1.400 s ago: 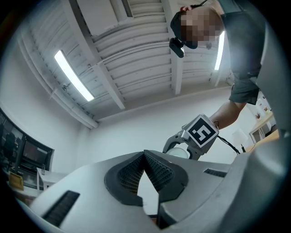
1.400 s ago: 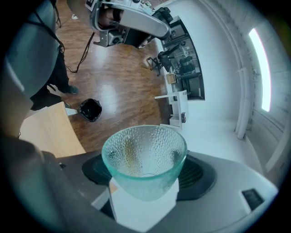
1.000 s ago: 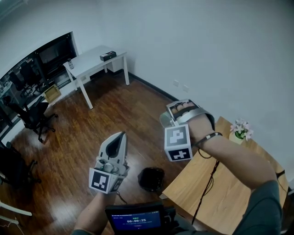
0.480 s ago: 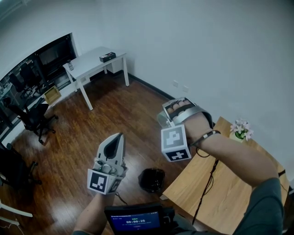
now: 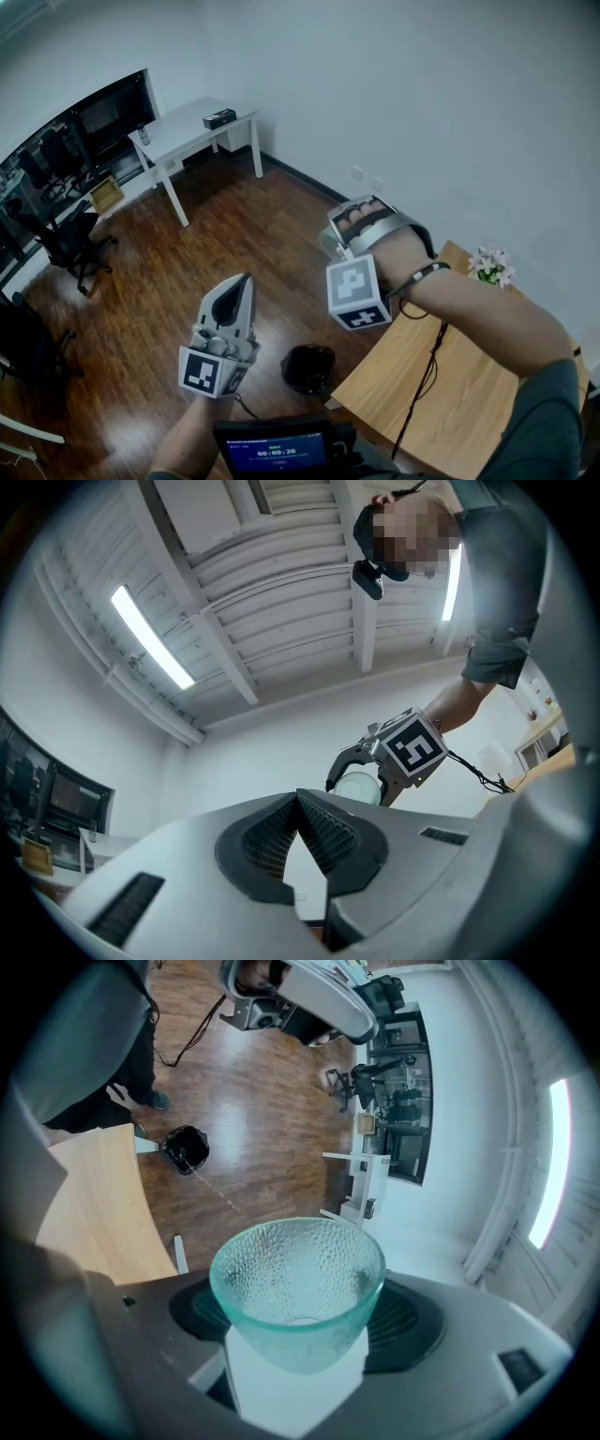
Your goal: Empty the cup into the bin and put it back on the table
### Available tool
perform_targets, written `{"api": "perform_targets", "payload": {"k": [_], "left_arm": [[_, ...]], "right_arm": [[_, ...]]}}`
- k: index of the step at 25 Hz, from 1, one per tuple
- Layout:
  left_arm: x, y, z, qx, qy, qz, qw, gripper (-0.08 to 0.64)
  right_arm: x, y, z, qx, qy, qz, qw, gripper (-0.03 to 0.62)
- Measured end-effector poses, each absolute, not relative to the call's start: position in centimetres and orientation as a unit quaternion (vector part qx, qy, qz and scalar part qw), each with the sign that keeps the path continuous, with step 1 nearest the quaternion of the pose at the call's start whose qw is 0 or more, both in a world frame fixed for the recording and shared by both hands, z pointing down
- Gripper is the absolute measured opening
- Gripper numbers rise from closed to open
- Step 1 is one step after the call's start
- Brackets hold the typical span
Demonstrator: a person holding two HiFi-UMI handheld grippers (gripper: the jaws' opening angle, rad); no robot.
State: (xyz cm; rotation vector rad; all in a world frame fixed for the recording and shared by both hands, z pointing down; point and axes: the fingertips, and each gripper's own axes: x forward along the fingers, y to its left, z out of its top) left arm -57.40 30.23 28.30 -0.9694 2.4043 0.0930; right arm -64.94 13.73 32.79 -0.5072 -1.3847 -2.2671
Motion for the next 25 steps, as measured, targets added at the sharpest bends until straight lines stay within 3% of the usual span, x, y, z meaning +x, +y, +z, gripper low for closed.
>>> {"api": "perform_targets", "payload": {"k": [25], "left_arm": [[-57.9, 31.2, 28.9, -0.350, 0.898, 0.030, 0.264, 0.000]], "right_arm": [[-65.8, 14.0, 32.3, -0.166, -0.443, -0.858, 0.201, 0.394]]}}
